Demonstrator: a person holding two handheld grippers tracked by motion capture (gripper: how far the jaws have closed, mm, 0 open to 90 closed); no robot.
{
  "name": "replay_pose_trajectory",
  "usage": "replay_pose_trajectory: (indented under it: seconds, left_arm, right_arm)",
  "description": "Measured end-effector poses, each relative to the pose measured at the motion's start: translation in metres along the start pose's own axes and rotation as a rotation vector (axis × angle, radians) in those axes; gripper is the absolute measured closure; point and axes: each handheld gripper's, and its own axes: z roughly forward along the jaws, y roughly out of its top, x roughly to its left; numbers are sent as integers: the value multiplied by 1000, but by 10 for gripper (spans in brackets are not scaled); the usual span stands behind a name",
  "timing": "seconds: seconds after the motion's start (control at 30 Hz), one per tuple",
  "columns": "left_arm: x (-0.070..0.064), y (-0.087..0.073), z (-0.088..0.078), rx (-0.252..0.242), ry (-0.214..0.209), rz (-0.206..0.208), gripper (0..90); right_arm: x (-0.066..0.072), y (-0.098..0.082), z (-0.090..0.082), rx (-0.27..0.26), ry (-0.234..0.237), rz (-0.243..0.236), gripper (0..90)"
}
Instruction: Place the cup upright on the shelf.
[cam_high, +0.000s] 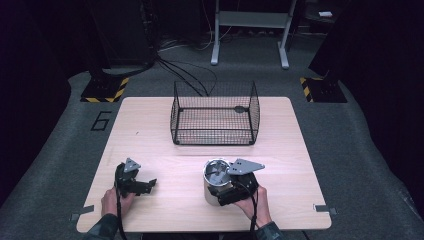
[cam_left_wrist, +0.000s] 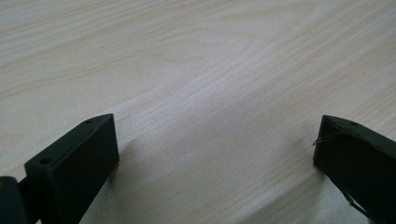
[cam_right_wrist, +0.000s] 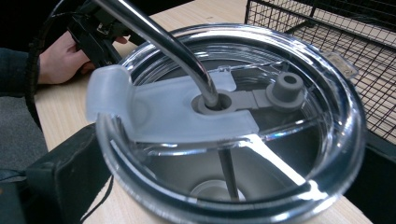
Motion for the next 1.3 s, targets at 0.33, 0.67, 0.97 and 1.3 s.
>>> replay_pose_trajectory:
  seconds: [0.33,0.67,0.97,1.3]
  left_arm:
    - [0,0,0,-1,0,-1,0]
    - [0,0,0,0,1,2,0]
    - [0,0,0,-1,0,0,0]
    - [0,0,0,-1,1,1,0]
  right_arm:
    - [-2,0,11,-8,11,-6,0]
    - [-3,0,15,-26,-5,-3,6]
    - [-1,-3,14,-55,-13,-20,28]
    - [0,-4,15,-69,-36,-18,34]
